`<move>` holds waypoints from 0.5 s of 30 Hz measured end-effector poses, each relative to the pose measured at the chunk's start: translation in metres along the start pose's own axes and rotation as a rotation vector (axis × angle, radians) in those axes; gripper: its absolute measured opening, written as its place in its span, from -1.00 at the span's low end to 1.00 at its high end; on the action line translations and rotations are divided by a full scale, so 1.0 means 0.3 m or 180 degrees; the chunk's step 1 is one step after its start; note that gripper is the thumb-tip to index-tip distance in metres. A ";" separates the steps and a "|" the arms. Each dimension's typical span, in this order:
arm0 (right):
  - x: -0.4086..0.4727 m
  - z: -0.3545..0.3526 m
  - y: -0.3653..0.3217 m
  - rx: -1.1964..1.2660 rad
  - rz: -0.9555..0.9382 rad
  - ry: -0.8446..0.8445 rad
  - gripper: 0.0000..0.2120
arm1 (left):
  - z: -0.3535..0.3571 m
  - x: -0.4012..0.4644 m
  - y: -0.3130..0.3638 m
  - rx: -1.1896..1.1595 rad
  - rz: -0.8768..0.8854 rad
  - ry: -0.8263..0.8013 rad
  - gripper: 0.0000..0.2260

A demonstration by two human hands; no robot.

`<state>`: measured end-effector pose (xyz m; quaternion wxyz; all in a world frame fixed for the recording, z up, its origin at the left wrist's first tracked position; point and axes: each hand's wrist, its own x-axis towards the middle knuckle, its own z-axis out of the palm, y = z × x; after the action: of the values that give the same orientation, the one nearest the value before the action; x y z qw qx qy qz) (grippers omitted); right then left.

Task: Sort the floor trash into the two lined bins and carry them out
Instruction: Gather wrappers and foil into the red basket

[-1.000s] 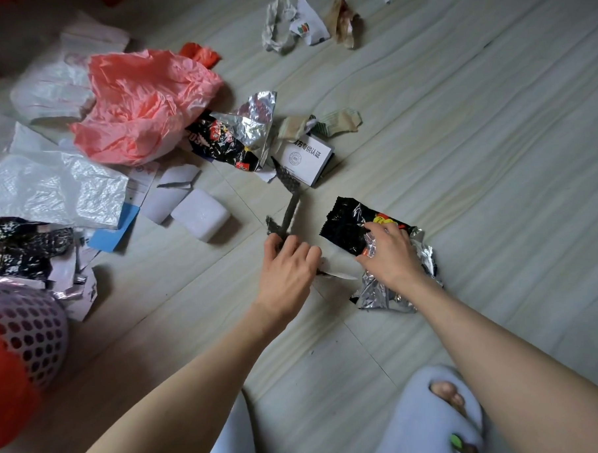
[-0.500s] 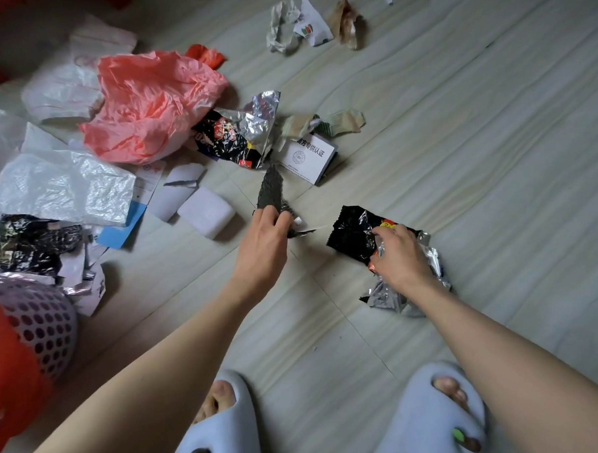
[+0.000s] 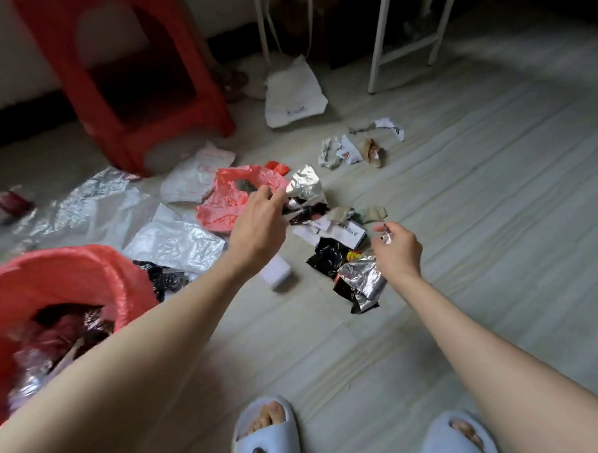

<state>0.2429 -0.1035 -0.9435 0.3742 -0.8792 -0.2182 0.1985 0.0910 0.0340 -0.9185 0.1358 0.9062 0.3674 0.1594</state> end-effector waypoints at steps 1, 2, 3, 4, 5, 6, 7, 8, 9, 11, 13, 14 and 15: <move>-0.035 -0.002 -0.072 0.0150 -0.0086 -0.0002 -0.80 | -0.081 -0.013 -0.017 -0.0043 -0.0068 0.0101 -0.80; -0.066 -0.002 -0.136 0.0334 -0.0146 -0.0047 -0.81 | -0.152 -0.029 -0.028 -0.0150 -0.0167 0.0206 -0.81; -0.093 -0.002 -0.196 0.0540 -0.0191 -0.0111 -0.83 | -0.207 -0.045 -0.041 -0.0316 -0.0311 0.0352 -0.82; -0.131 0.006 -0.265 0.0762 -0.0257 -0.0205 -0.85 | -0.277 -0.078 -0.061 -0.0489 -0.0487 0.0548 -0.83; -0.174 0.017 -0.331 0.0980 -0.0350 -0.0280 -0.87 | -0.345 -0.118 -0.084 -0.0620 -0.0641 0.0764 -0.84; -0.203 0.030 -0.385 0.1160 -0.0438 -0.0298 -0.90 | -0.393 -0.150 -0.105 -0.0711 -0.0772 0.0941 -0.85; -0.233 0.049 -0.436 0.1315 -0.0522 -0.0321 -0.93 | -0.439 -0.187 -0.123 -0.0797 -0.0892 0.1086 -0.86; -0.287 0.078 -0.497 0.1421 -0.0595 -0.0387 -0.94 | -0.502 -0.241 -0.150 -0.0876 -0.1008 0.1234 -0.88; -0.341 0.112 -0.553 0.1521 -0.0643 -0.0438 -0.91 | -0.558 -0.292 -0.182 -0.0961 -0.1093 0.1386 -0.89; -0.431 0.189 -0.643 0.1691 -0.0720 -0.0479 -0.83 | -0.642 -0.382 -0.247 -0.1119 -0.1305 0.1620 -0.90; -0.510 0.269 -0.706 0.1804 -0.0860 -0.0603 -0.84 | -0.685 -0.467 -0.330 -0.0925 -0.1571 0.1773 -0.92; -0.546 0.314 -0.735 0.1771 -0.0944 -0.0703 -0.86 | -0.701 -0.508 -0.376 -0.0800 -0.1771 0.1806 -0.94; -0.581 0.353 -0.759 0.1740 -0.1028 -0.0818 -0.84 | -0.700 -0.548 -0.433 -0.0713 -0.1997 0.1755 -0.95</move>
<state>-0.0091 0.0065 -0.8096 0.5920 -0.6683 -0.3387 0.2970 -0.1832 0.0346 -0.8053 0.1720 0.6538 0.6280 0.3855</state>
